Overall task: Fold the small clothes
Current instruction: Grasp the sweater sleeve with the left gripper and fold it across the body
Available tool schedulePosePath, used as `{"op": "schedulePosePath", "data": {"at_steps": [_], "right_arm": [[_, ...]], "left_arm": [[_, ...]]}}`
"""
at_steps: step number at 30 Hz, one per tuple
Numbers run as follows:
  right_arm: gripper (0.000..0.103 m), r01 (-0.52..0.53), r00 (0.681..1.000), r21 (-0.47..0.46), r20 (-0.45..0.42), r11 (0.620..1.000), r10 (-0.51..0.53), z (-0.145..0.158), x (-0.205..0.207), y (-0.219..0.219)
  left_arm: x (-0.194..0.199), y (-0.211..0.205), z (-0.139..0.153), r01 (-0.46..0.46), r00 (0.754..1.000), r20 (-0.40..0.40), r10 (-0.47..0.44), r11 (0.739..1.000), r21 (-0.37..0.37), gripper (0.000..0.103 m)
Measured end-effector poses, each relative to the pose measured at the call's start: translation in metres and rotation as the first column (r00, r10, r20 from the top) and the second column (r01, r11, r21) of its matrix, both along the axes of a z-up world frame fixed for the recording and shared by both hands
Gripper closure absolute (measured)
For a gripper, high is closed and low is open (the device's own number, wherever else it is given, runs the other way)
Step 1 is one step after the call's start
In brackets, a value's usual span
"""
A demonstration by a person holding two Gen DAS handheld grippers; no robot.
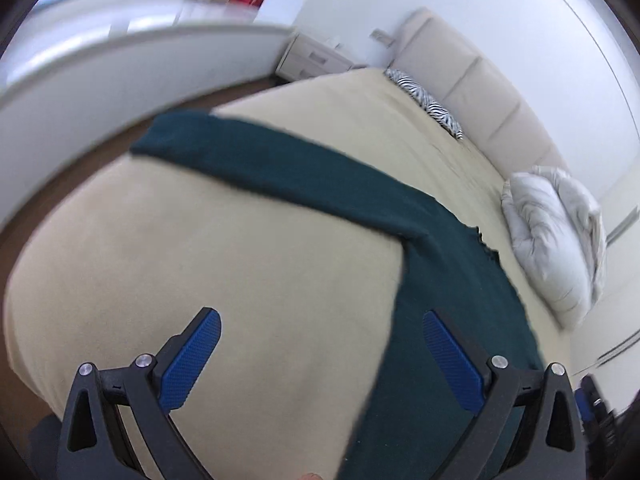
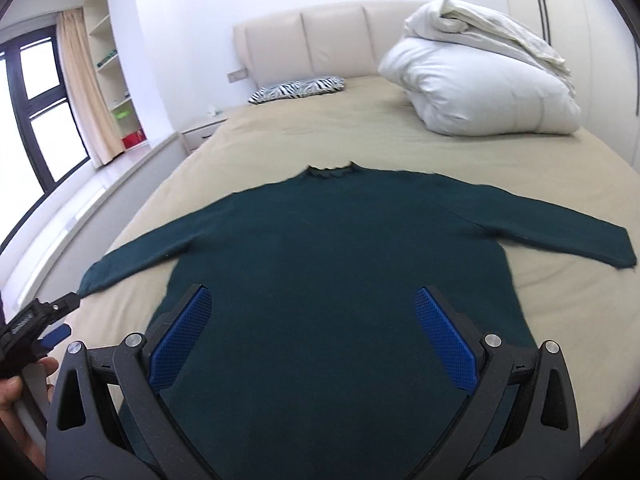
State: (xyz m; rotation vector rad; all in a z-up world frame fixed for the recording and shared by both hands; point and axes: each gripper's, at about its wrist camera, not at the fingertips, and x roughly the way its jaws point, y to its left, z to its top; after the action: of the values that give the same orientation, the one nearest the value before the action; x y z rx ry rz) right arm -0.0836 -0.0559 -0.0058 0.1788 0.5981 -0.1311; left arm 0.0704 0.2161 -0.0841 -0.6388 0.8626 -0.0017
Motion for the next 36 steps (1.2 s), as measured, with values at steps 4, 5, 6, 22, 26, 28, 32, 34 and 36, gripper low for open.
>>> {"op": "schedulePosePath", "data": {"at_steps": [4, 5, 6, 22, 26, 28, 32, 34, 36], "right_arm": [[0.0, -0.068, 0.998, 0.033, 0.005, 0.997, 0.068, 0.001, 0.029, 0.014], [0.001, -0.084, 0.996, 0.051, 0.002, 0.995, 0.084, 0.0, 0.038, 0.016], [0.004, -0.092, 0.996, 0.067, -0.003, 0.993, 0.093, 0.0, 0.046, 0.019], [0.017, -0.138, 0.983, 0.244, -0.087, 0.96, 0.164, -0.037, 0.118, 0.037], [0.017, -0.116, 0.985, 0.267, -0.094, 0.957, 0.146, -0.046, 0.112, 0.025], [0.017, -0.11, 0.985, 0.272, -0.097, 0.956, 0.141, -0.049, 0.108, 0.017], [0.021, -0.087, 0.989, 0.289, -0.091, 0.953, 0.118, -0.056, 0.097, -0.002], [0.022, -0.056, 0.992, 0.308, -0.089, 0.95, 0.087, -0.063, 0.089, -0.016], [0.023, -0.023, 0.994, 0.338, -0.093, 0.941, 0.058, -0.071, 0.083, -0.032]], "left_arm": [[0.006, 0.054, -0.017, -0.152, 0.984, 0.056, 0.166, 0.967, -0.203, 0.002], [0.012, 0.067, -0.027, -0.164, 0.982, 0.047, 0.184, 0.947, -0.277, 0.003], [0.021, 0.076, -0.036, -0.18, 0.978, 0.036, 0.203, 0.925, -0.333, 0.004], [0.096, 0.153, -0.088, -0.435, 0.856, -0.07, 0.513, 0.638, -0.635, 0.027], [0.114, 0.157, -0.085, -0.439, 0.866, -0.074, 0.494, 0.681, -0.586, 0.09], [0.124, 0.145, -0.072, -0.421, 0.885, -0.05, 0.463, 0.751, -0.509, 0.095], [0.148, 0.092, -0.022, -0.259, 0.953, 0.076, 0.292, 0.921, -0.291, 0.094], [0.161, 0.045, 0.007, -0.131, 0.979, 0.134, 0.151, 0.981, -0.145, 0.094], [0.168, -0.016, 0.031, -0.001, 0.984, 0.178, -0.006, 0.999, 0.042, 0.094]]}}
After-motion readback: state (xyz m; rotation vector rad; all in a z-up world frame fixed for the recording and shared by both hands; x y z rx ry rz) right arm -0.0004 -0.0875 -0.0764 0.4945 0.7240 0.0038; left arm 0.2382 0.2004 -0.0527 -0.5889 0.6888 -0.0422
